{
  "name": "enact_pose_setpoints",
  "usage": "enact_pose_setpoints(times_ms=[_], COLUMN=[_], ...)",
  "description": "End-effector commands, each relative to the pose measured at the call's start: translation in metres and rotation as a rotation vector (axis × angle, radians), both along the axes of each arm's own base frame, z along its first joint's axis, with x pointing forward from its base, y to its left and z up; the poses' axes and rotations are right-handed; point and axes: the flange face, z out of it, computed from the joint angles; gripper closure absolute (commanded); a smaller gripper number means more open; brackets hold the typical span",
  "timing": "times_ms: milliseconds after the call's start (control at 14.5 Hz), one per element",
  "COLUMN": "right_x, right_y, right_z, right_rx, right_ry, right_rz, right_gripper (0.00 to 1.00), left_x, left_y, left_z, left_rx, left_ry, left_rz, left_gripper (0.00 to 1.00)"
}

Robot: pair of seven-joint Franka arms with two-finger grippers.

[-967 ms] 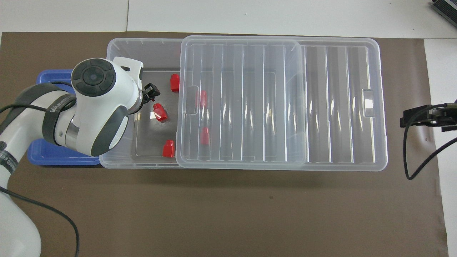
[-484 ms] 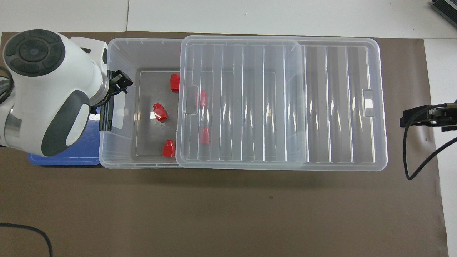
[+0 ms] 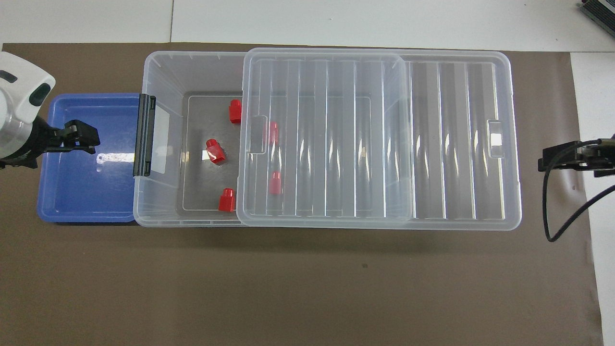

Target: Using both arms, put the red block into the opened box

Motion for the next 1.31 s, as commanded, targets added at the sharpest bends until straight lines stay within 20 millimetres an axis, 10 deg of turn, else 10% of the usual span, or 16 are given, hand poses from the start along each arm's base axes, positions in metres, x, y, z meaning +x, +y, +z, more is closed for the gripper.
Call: enact_pose_setpoints(times_ms=[0, 1243], right_x=[-0.001, -0.001], right_y=[-0.002, -0.002], right_z=[0.002, 0.002], right_rx=[0.014, 0.014], right_ry=[-0.015, -0.015], right_rz=[-0.014, -0.014], right_gripper=[0.00, 0.00], left_x=[-0.010, -0.014], left_y=[0.004, 0.000], left_z=[0.000, -0.006], left_rx=[-0.010, -0.195], left_ry=[0.040, 0.015], left_rz=[-0.059, -0.093], left_gripper=[0.00, 0.00])
